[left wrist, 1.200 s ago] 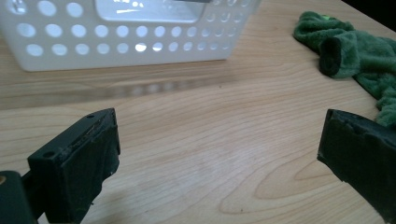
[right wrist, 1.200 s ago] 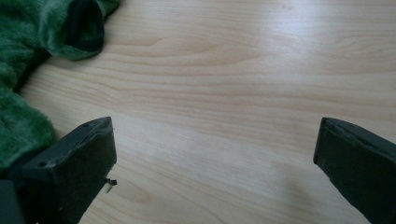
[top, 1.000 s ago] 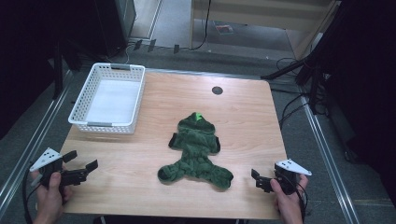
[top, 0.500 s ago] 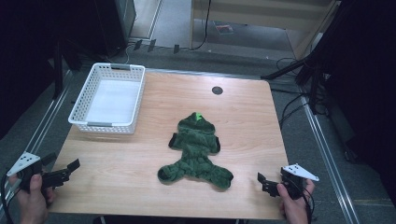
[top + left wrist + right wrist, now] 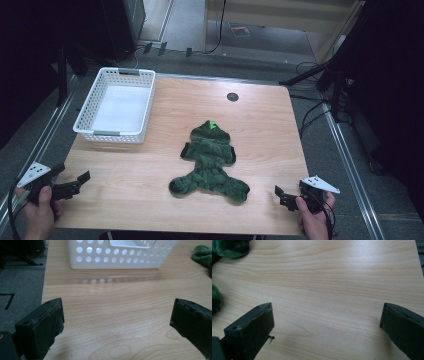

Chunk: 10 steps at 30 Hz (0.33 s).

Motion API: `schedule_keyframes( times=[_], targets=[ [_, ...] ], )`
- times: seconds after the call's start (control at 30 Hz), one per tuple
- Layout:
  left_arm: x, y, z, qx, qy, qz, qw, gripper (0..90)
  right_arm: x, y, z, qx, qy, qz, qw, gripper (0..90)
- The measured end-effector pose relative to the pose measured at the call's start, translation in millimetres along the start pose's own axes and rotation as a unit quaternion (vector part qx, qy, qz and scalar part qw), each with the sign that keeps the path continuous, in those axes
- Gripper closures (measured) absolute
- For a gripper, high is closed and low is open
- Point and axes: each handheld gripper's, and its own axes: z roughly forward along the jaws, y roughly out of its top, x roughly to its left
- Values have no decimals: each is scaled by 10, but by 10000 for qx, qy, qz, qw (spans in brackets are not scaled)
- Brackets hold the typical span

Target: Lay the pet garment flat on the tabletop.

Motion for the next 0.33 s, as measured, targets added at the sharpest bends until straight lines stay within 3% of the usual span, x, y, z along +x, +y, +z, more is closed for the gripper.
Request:
schedule_keyframes(
  times=[0.33],
  targets=[
    [-8,0,22,39,-31,42,10000,0,14,1,8,25,-32,-29,10000,0]
  ],
)
